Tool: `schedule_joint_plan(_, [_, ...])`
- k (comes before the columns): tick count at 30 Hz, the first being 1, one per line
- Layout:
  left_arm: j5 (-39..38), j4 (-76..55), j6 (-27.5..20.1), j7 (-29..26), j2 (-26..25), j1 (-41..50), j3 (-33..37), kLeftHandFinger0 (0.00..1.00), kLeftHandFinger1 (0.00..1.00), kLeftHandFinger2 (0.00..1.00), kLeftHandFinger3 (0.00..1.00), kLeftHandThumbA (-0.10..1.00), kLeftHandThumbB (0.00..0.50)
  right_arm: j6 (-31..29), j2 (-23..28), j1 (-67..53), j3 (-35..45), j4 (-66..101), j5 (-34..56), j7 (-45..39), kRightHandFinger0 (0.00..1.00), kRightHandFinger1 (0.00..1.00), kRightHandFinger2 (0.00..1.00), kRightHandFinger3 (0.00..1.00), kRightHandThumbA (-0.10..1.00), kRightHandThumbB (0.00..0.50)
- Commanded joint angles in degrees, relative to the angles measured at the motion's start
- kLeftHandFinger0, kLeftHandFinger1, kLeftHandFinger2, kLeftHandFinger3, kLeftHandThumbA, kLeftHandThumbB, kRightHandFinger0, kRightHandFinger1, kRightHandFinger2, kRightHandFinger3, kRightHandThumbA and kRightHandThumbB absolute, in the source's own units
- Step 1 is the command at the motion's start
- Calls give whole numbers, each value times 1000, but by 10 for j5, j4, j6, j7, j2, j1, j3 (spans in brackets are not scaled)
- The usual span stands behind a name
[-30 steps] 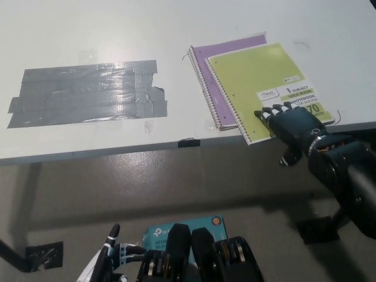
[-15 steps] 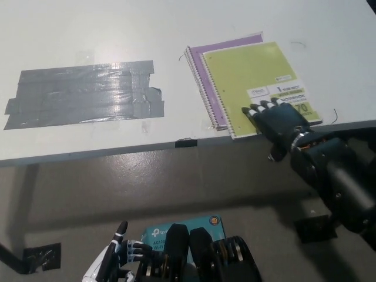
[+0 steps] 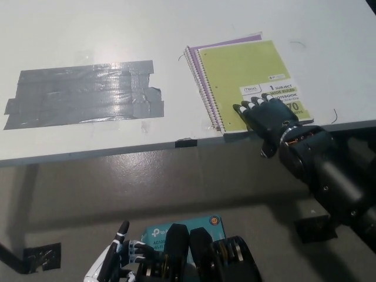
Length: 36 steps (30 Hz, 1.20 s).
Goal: The robot uses its right hand to align two notebooks stacked together until they are fully overlapped
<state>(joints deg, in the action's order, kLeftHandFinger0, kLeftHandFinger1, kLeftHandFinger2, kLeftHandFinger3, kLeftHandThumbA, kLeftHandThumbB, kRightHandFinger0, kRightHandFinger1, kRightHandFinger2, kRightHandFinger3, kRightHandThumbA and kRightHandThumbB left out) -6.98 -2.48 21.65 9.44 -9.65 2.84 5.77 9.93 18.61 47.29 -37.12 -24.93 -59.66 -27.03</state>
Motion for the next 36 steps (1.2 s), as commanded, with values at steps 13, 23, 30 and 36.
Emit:
schedule_joint_plan(13, [1,-25,3,11,1,11,9,267,579,599,494,1000,500,-20,10,2,-11,-7,-5,7,1000,1000,1000,1000,924,500])
schedule_joint_plan(23, [-4,-18,1,12,4,10,7,300,625,660,479,1000,500,-16,-7,34,-26,-27,-19,4,1000,1000,1000,1000,888,500])
schedule_joint_plan(30, [0,-19,0,11,4,10,10,288,622,678,474,1000,500,-20,-8,52,-43,-27,-30,-6,1000,1000,1000,1000,922,500])
schedule_joint_plan(36, [1,-29,5,11,2,14,11,288,635,691,506,1000,500,-20,-10,66,-41,-37,-24,-7,1000,1000,1000,1000,843,497])
